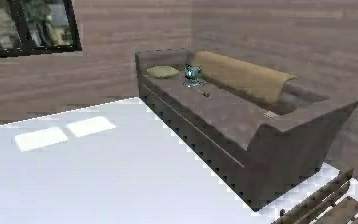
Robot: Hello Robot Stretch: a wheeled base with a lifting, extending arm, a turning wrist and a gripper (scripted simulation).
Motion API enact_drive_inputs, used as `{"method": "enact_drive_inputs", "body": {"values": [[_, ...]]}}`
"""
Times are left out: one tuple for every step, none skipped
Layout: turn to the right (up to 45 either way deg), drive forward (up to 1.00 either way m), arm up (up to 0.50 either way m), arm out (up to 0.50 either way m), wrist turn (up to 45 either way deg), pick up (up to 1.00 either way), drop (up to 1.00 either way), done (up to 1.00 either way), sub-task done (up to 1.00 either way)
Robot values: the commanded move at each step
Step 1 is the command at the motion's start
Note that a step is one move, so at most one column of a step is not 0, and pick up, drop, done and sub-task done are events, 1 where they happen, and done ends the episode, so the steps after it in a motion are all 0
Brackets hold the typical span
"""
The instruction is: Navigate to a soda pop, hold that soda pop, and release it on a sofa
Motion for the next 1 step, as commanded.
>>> {"method": "enact_drive_inputs", "body": {"values": [[45.0, 0.0, 0.0, 0.0, 0.0, 0.0, 0.0, 0.0, 0.0]]}}
